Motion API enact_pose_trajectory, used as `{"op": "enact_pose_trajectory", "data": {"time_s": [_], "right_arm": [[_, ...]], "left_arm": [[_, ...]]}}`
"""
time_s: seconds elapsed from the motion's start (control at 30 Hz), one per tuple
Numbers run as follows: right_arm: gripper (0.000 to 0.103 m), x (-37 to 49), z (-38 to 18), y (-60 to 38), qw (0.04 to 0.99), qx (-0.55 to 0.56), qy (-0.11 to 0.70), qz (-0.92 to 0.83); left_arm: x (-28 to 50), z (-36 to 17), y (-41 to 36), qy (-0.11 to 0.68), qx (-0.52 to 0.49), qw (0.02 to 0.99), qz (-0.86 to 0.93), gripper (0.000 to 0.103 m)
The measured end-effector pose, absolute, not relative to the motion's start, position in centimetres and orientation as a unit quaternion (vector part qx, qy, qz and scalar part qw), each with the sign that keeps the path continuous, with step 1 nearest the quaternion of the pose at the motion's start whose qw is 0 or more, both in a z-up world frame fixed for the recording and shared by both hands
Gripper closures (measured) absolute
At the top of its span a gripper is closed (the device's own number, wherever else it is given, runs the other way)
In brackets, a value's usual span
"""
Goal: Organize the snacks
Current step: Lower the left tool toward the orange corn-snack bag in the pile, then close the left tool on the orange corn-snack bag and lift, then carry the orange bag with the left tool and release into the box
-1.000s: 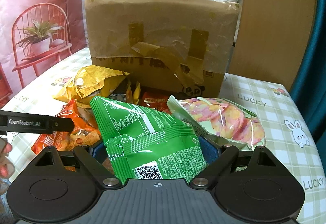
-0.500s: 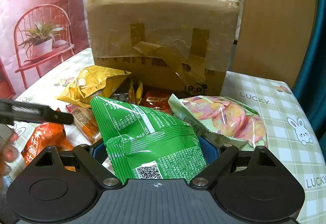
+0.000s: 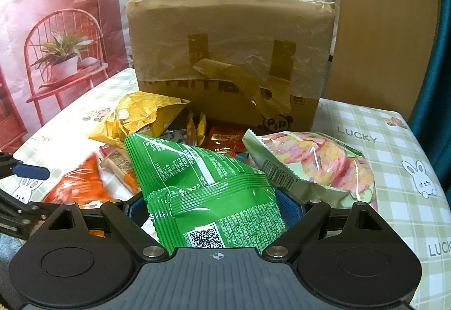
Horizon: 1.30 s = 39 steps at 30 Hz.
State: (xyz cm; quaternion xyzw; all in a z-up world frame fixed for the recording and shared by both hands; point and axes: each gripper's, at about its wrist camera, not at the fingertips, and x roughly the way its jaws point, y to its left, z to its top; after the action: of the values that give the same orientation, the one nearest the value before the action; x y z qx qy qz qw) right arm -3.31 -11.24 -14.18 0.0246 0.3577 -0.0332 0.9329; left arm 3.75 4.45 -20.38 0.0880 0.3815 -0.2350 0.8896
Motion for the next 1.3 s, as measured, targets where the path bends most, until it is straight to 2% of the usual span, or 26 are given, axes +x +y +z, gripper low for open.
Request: {"op": "enact_pose_trajectory", "data": {"time_s": [0.07,0.2,0.43,0.53,0.6,0.67,0.8,1.3], "right_arm": [[0.016,-3.3,-14.2,-11.1,0.933,0.022,0.359,-0.031],[0.016,-3.2,-14.1,-11.0,0.933,0.016,0.359,-0.031],[0.016,-3.1,-14.3,-11.5,0.931,0.021,0.362,-0.038],[0.016,-2.9,-14.3,-11.5,0.931,0.023,0.363,-0.038],[0.016,-2.9,-14.3,-11.5,0.932,0.022,0.361,-0.036],[0.016,-2.9,-14.2,-11.4,0.932,0.021,0.360,-0.035],[0.016,-3.2,-13.8,-11.4,0.934,0.020,0.354,-0.035],[0.016,-3.1,-8.5,-13.7,0.957,0.057,0.284,-0.024]], "left_arm": [[5.0,-20.7,4.7,0.385,0.063,0.891,-0.233,0.013],[7.3,-21.6,4.7,0.408,0.003,0.877,-0.256,0.004],[7.6,-23.4,4.1,0.443,-0.033,0.847,-0.292,0.004],[6.7,-23.4,3.6,0.453,-0.036,0.835,-0.310,0.015],[6.2,-22.9,3.8,0.449,-0.050,0.829,-0.328,0.042],[5.7,-22.2,3.8,0.441,-0.047,0.837,-0.319,0.049],[4.1,-20.5,3.7,0.411,-0.035,0.858,-0.306,0.055],[1.8,-11.0,4.3,0.256,-0.054,0.927,-0.268,0.055]]}}
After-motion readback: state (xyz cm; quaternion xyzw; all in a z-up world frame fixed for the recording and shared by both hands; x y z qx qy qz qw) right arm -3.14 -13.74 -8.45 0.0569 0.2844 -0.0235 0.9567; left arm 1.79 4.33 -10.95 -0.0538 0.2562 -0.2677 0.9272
